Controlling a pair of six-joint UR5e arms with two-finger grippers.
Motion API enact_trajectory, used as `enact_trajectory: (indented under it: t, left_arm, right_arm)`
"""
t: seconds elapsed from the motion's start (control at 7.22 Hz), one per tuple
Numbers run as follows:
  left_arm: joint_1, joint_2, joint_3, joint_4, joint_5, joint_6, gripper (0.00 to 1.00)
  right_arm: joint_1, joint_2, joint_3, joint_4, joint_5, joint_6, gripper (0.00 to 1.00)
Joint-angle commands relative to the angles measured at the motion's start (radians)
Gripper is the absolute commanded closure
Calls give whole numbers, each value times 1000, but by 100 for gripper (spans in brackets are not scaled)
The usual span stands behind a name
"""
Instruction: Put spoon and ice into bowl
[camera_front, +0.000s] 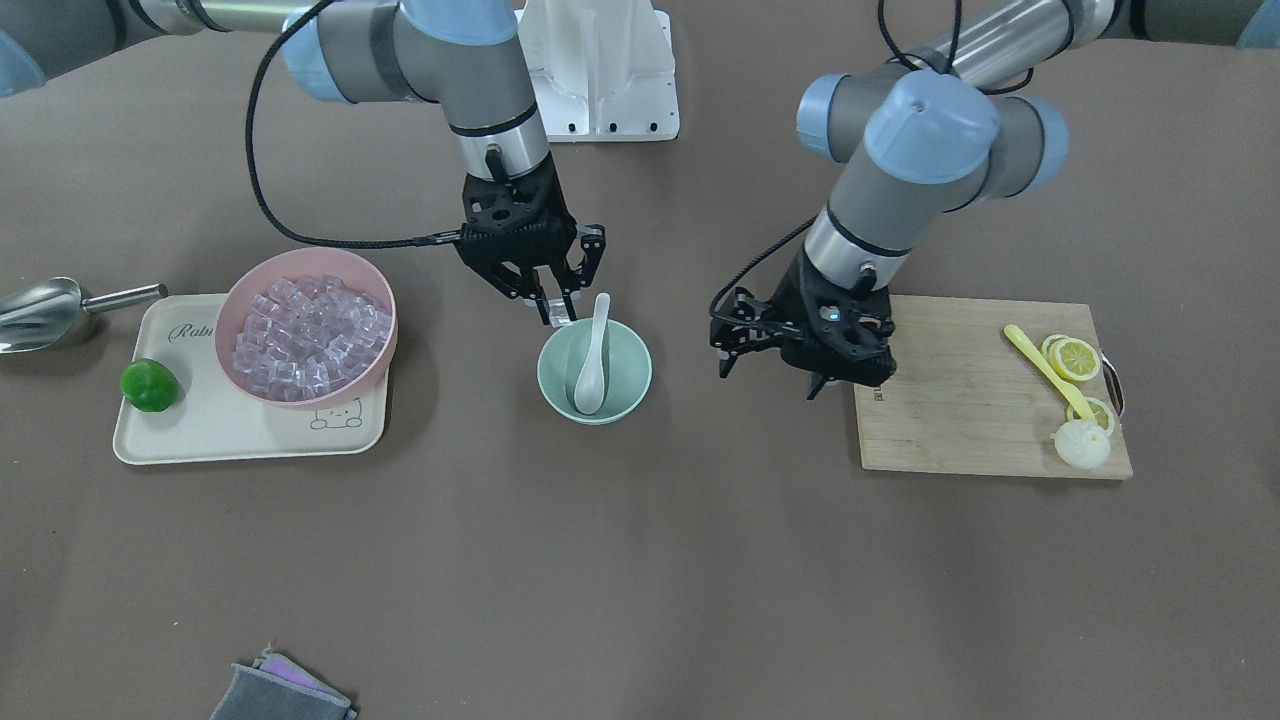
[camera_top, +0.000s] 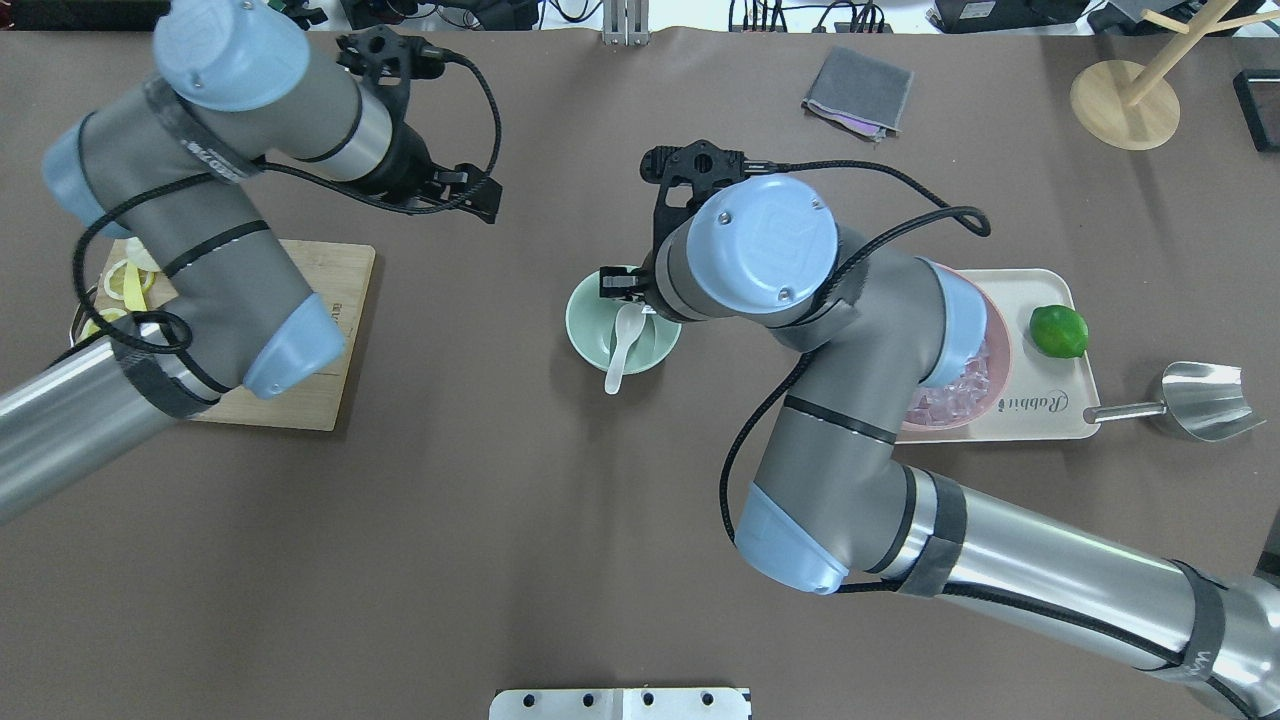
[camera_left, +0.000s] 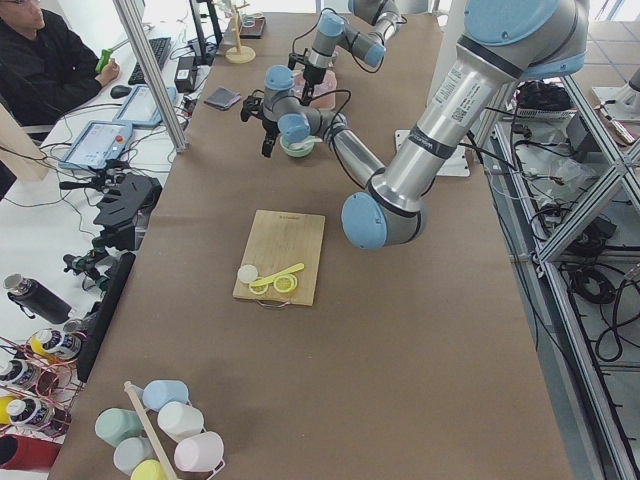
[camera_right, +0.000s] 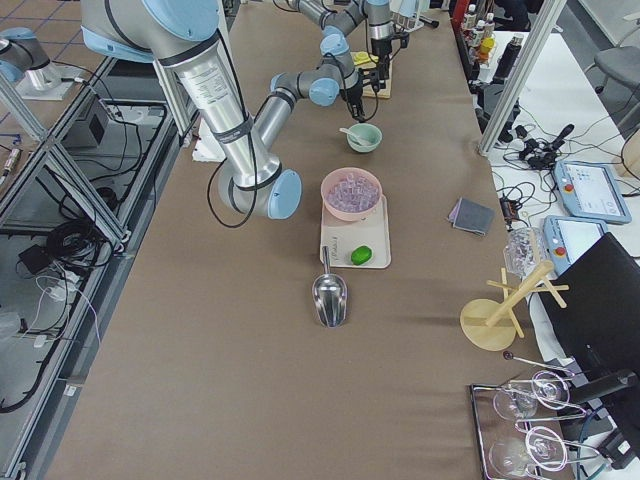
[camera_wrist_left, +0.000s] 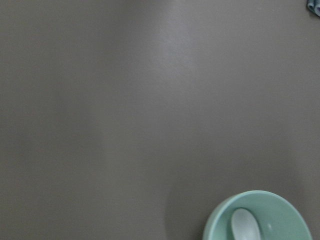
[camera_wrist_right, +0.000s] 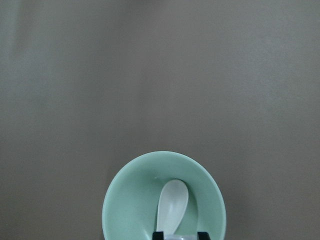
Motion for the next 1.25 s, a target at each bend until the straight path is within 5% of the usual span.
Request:
enact_trajectory:
  t: [0.0,0.28,0.55,0.83,1.11]
  left_arm:
    - [-28,67,-46,-3,-4,56,2]
    - [-30,77,-48,-8,-3,53,2]
    - [-34,93,-57,-11,-1,55,2]
    - [-72,129,-80,-39,-18,52,2]
    - [-216,210,-164,-32,-147,68,2]
  right_arm:
    - [-22,18,-94,101,-55,7,100]
    - [-26,22,-90,104,-55,37,1]
    - [-19,30,-32,37,-21,42,0]
    - [124,0,124,-245,198,-8,0]
    - [285,-164,247,-368,356,-276,0]
